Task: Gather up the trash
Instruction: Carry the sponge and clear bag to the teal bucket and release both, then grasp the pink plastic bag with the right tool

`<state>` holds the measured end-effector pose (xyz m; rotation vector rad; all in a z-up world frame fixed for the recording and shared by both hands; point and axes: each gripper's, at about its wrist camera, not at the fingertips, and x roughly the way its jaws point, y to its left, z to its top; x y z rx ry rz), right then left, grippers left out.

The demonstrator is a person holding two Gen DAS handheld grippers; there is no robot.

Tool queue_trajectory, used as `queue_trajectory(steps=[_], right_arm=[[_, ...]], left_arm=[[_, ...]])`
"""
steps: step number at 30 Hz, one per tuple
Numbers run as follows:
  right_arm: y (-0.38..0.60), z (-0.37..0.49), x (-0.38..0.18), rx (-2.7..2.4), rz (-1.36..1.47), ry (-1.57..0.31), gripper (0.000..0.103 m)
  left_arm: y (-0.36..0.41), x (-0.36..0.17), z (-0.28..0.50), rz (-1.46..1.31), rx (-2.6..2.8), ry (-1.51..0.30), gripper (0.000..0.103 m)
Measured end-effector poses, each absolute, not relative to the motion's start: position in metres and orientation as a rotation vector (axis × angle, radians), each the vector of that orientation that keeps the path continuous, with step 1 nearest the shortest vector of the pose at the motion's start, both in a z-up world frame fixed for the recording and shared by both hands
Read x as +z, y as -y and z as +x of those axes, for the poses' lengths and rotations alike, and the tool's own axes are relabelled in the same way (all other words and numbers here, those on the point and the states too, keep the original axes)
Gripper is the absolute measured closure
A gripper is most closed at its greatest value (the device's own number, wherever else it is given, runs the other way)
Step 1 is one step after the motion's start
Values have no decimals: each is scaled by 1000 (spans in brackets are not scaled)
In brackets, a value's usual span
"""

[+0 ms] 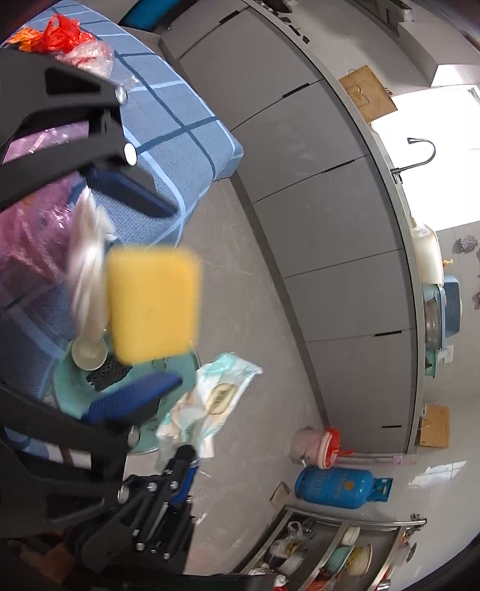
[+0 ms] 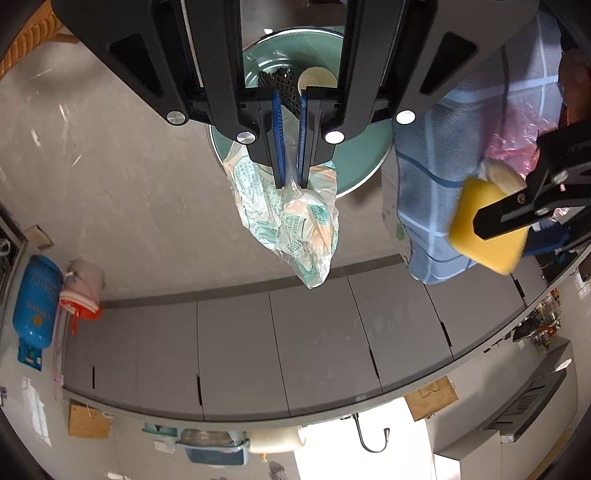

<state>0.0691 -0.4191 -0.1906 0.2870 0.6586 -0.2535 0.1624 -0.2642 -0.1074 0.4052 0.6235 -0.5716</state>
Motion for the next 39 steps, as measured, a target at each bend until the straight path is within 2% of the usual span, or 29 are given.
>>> queue_trajectory(steps=[3,5,7,10,13,23,31,39], right_arm=[[422,78,-204,-244,306,-687,94],[422,85,-215,-239,310,-701,93],[419,90,-226,-233,309,-728,89],[419,91,-234,-248,311,-743,46],[417,88,-234,-275,306,-749,45],[401,78,-221,-268,327,-727,32],[349,76,-181,-161,282,-663,28],[288,78,-130,-42,209,-567,20]], left_arm=[[261,-109,168,398,-555,-636,13],[259,-108,170,393,-540,-636,7],[256,-106,172,393,-521,-636,7],[251,-100,170,383,-513,-625,6],[241,-98,164,411,-486,-591,4],[164,-74,165,345,-367,-587,4],[83,-66,166,303,-199,-598,4],[-32,-72,154,256,15,-640,4]])
